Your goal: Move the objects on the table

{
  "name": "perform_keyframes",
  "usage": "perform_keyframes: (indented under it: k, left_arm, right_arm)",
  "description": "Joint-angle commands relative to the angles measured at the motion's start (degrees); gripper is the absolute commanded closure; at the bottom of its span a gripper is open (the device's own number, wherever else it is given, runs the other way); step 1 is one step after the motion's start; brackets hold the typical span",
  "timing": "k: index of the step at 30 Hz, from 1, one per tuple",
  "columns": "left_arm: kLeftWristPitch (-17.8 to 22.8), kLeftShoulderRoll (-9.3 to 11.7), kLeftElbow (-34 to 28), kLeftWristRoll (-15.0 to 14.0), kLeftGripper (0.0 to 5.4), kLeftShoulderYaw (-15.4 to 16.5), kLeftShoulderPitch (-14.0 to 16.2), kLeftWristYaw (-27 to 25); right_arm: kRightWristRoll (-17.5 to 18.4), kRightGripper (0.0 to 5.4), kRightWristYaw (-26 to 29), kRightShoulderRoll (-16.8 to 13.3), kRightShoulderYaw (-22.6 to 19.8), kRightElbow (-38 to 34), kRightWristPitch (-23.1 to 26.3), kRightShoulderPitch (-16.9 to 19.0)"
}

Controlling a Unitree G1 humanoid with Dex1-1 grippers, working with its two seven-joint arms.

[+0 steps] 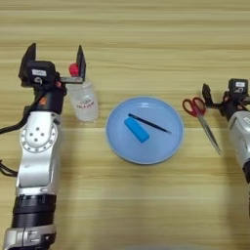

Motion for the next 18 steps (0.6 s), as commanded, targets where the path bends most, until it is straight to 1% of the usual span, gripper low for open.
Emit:
perform_keyframes:
  k: [1,2,4,6,9,13,18]
  left_arm:
    - [0.3,1.1,0.0,-0.4,0.02,2.4,-1.4,1.5]
    - [-0.1,1.4,0.5,0.2,0.02,3.0,-1.5,2.1]
    - [-0.3,1.7,1.0,0.4,0.02,3.8,-1.8,2.6]
    - [-0.6,2.5,1.8,1.7,0.02,4.6,-2.1,3.9]
    - [-0.5,3.3,3.5,2.6,0.02,5.6,-2.5,5.3]
    - [0.1,3.7,6.5,3.1,0.02,6.5,-2.8,6.9]
    - [-0.4,4.1,10.5,3.7,0.02,7.1,-3.5,8.3]
  right_arm:
    - [-0.3,0.0,-0.1,-0.3,0.1,0.5,0.2,-1.0]
    - [-0.3,0.0,-0.1,-0.3,0.1,0.5,0.2,-1.0]
    - [-0.3,0.0,-0.1,-0.3,0.1,0.5,0.2,-1.0]
    - [-0.2,0.0,-0.1,-0.3,0.1,0.4,0.2,-1.0]
    - [-0.2,0.0,-0.1,-0.3,0.0,0.4,0.2,-1.0]
    - [-0.2,0.0,0.0,-0.3,0.0,0.3,0.2,-1.0]
    - [-0.1,0.0,0.1,-0.4,0.0,0.4,0.2,-1.0]
